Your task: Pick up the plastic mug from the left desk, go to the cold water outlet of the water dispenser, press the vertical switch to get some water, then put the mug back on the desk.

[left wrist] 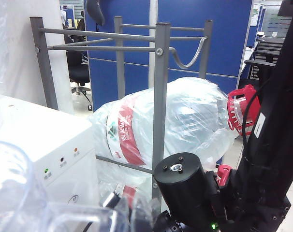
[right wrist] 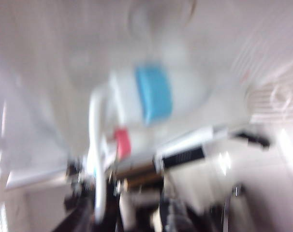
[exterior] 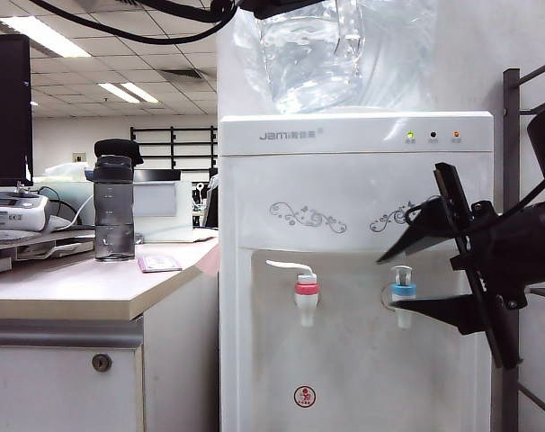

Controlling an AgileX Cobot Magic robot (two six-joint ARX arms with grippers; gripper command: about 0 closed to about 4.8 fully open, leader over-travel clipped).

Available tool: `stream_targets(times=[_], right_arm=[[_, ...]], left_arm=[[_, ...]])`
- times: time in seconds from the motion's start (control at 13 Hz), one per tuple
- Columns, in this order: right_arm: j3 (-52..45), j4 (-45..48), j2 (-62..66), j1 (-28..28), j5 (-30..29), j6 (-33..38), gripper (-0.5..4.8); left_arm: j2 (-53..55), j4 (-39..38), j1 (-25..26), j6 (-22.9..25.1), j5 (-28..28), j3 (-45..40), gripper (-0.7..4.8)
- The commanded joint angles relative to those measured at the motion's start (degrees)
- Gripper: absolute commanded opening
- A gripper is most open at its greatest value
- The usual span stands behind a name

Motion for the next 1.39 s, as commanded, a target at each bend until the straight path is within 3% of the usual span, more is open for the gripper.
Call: stream_targets(times=[0.08,0.23,0.38,0.69,0.85,1.08,1.31,1.39], right_arm=[[-0.5,2.0,-0.2,0.0,-7.7,-0.2,1.57],[-2.6,12.9,-0.3,0.1,-8.9,-0.2,-0.08],[-4.7,19.4,-0.8,0.2,-6.1,-1.6,-0.08],[-4.9,18.6,-3.9,0.5,-3.2,-5.0,-0.08],[-4.9,13.7,-8.0,0.5,-3.1,-10.2,-0.08],[-4.6,-6.4,-18.9,0.5,0.7,-23.1,-0.08],[-1.7,-18.9,-22.9,0.5,3.1,-26.4,-0.08],[0.3,-22.8,-22.8,2.2,6.6,-29.6,-0.08]], left_arm=[[-0.6,2.8,0.1,0.6,-0.2,0.4,-0.06],[-0.9,2.8,0.1,0.6,-0.3,0.4,-0.06],[-1.2,2.8,0.1,0.6,-0.4,0.4,-0.06],[-1.9,2.7,0.2,0.6,-0.3,0.4,-0.06],[-1.9,2.6,0.1,0.6,-0.3,0.4,-0.06],[-1.9,2.6,0.1,0.6,-0.3,0.4,-0.06],[-1.9,2.7,0.1,0.6,-0.3,0.4,-0.06],[-1.9,2.6,0.1,0.6,-0.3,0.4,-0.06]])
